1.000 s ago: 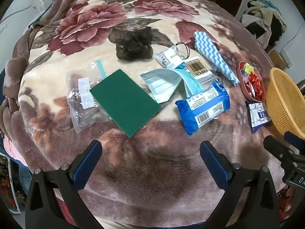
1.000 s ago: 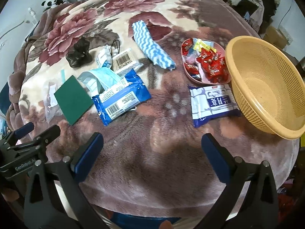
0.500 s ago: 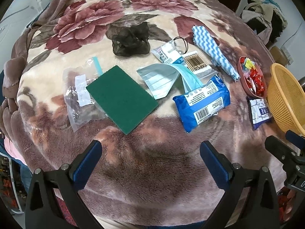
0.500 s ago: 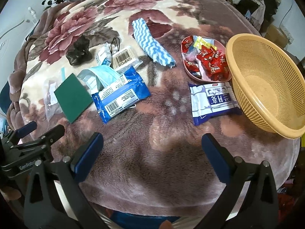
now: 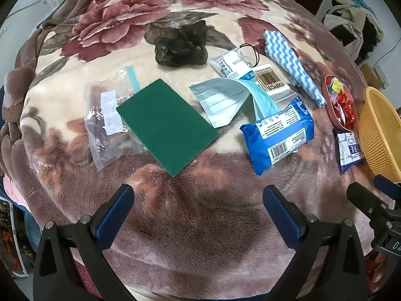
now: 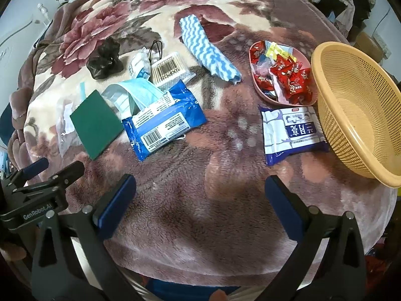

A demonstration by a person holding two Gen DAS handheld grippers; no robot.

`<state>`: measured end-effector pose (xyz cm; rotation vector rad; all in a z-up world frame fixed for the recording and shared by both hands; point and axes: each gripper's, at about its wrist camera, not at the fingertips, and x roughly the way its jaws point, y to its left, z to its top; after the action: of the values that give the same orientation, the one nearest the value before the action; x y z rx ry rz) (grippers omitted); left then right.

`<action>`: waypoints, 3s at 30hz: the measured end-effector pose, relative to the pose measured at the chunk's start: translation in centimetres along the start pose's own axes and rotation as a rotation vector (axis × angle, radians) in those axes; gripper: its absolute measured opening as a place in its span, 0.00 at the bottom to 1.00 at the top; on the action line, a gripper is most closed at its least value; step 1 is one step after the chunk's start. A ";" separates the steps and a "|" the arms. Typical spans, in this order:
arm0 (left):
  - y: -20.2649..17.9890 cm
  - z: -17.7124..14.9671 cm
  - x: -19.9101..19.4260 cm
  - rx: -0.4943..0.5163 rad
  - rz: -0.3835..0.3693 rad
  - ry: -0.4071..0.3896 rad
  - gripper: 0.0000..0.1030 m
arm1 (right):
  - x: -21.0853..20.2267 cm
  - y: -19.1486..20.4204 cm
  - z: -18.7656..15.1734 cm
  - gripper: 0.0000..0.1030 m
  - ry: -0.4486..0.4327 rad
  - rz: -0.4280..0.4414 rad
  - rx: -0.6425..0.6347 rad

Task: Organize soft objects
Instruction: 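Move the left tool toward the green scouring pad while the right tool approaches the face mask, then grasp the green scouring pad with the left tool while the right tool grasps the light-blue mask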

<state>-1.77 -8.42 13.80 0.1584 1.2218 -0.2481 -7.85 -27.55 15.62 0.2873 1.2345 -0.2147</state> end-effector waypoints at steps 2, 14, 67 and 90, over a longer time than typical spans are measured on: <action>0.1 0.0 0.2 -0.002 0.002 0.004 1.00 | 0.1 0.1 0.0 1.00 0.001 0.001 -0.002; 1.9 0.4 1.7 -0.035 0.009 0.022 1.00 | 1.6 0.2 0.4 1.00 0.026 0.004 0.005; 2.1 8.9 15.4 -0.460 0.289 0.178 1.00 | 5.9 4.2 9.4 0.16 -0.125 0.276 -0.150; 6.3 3.6 2.9 -0.416 -0.014 -0.078 0.20 | 5.1 4.5 7.7 0.18 -0.129 0.309 -0.147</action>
<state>4.16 -3.59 12.17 -0.2187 1.1722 -0.0080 2.07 -25.85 13.57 0.3271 1.0565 0.1226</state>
